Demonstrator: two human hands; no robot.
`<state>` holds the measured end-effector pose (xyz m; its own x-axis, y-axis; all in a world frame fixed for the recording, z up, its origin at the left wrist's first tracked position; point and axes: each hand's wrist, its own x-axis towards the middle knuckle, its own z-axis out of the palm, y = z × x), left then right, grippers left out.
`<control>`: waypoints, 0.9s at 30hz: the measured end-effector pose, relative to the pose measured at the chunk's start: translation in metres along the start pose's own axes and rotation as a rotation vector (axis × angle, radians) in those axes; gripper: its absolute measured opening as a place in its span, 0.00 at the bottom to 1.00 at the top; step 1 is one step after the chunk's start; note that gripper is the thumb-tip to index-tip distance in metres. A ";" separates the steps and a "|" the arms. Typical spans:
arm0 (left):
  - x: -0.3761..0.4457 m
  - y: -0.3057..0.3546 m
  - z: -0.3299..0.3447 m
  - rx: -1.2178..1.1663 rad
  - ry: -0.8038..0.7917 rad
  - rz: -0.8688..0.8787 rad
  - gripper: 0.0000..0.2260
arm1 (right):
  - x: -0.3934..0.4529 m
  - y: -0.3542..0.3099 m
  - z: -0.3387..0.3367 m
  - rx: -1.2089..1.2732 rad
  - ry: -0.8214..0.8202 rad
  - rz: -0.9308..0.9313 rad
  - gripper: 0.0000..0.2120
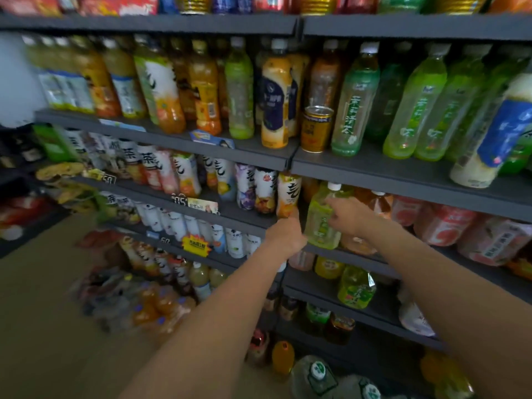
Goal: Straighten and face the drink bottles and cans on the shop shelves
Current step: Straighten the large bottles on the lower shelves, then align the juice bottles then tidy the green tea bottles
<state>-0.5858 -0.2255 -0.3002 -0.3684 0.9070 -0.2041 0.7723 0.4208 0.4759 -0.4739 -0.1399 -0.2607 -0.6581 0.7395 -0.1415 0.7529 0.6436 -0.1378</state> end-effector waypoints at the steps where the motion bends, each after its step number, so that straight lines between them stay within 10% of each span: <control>1: -0.004 -0.005 -0.007 -0.011 0.006 -0.004 0.26 | 0.001 -0.006 -0.007 0.008 0.008 -0.011 0.24; 27: 0.023 -0.238 -0.260 0.069 0.328 0.124 0.31 | 0.125 -0.299 -0.072 -0.102 0.214 -0.116 0.18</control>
<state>-0.9122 -0.3098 -0.1960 -0.4073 0.9021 0.1424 0.8507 0.3180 0.4186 -0.7806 -0.2258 -0.1661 -0.7310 0.6775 0.0817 0.6768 0.7350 -0.0401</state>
